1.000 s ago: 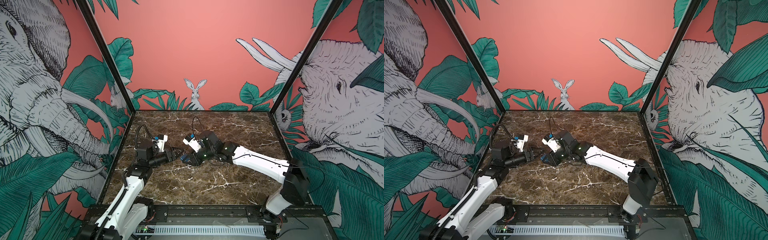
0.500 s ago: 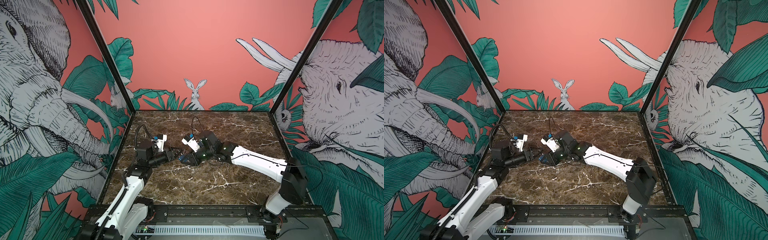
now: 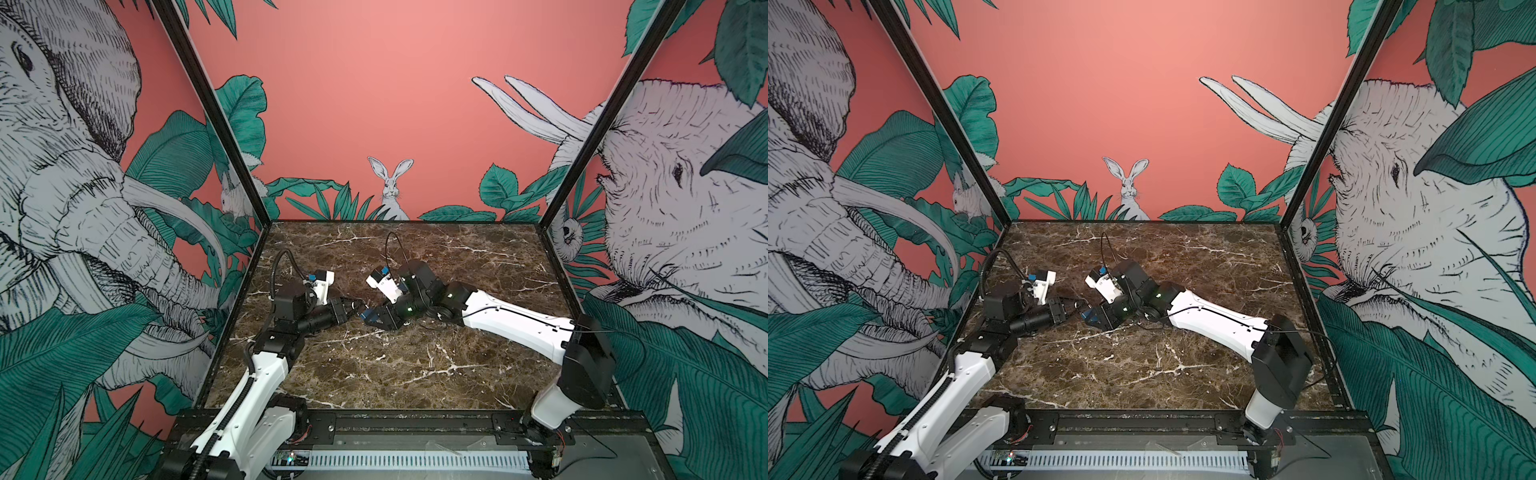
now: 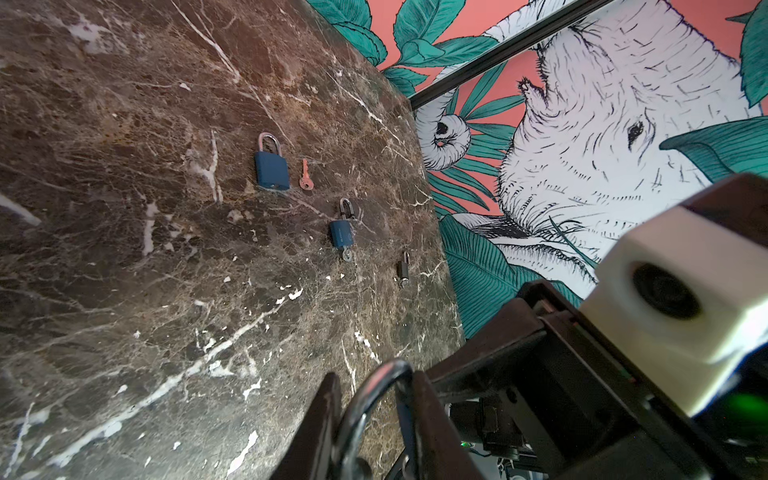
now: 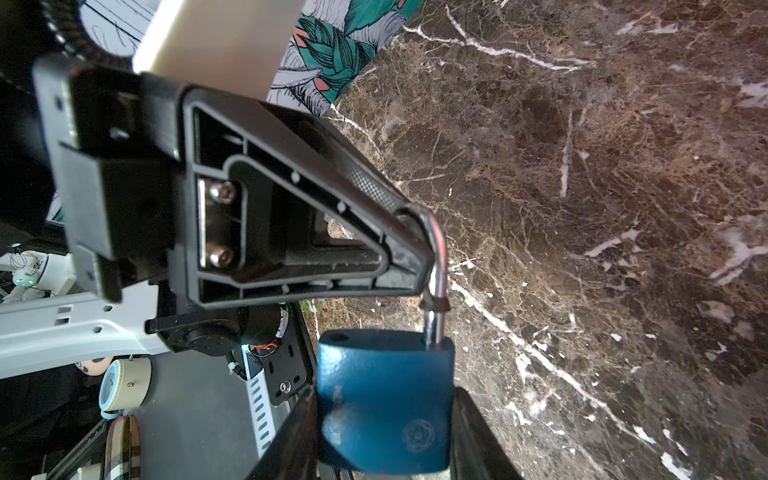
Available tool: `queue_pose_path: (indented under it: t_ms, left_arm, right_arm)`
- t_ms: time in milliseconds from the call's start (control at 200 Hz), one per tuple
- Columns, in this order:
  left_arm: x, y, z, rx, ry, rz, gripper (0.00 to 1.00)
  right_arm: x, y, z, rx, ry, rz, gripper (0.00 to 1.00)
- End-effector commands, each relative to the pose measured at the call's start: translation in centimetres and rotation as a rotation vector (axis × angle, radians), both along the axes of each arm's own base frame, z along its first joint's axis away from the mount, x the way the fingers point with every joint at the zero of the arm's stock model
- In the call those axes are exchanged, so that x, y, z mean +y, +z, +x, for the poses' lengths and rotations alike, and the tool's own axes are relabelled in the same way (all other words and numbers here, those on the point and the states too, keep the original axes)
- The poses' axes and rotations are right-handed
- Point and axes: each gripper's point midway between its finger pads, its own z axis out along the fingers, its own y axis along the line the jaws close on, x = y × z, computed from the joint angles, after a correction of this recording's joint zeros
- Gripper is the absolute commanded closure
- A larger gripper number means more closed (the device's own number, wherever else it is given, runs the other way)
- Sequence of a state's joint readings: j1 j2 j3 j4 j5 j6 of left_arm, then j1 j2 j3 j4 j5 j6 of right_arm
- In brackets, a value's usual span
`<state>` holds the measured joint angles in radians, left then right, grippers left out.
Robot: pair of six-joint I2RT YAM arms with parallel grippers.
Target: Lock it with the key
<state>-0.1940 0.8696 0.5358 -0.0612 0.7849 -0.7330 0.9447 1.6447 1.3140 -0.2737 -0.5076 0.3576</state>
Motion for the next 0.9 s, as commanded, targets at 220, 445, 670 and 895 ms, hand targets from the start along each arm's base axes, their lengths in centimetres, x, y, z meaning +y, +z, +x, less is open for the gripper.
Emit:
queue_pose_path:
  t_ms: [220, 445, 670, 895]
  left_arm:
    - [-0.1, 0.6, 0.4, -0.026, 0.002, 0.001, 0.73]
    - [0.0, 0.8, 0.8, -0.034, 0.013, 0.009, 0.75]
    - [0.2, 0.6, 1.0, -0.024, 0.021, 0.022, 0.78]
    - [0.4, 0.5, 1.1, -0.031, 0.030, 0.048, 0.78]
  right_arm:
    - [1.2, 1.7, -0.2, -0.039, 0.046, 0.069, 0.89]
    - [1.1, 1.5, -0.2, -0.041, 0.042, 0.063, 0.89]
    - [0.9, 1.5, -0.2, -0.045, 0.039, 0.059, 0.89]
    - [0.8, 1.6, -0.3, -0.045, 0.038, 0.059, 0.90]
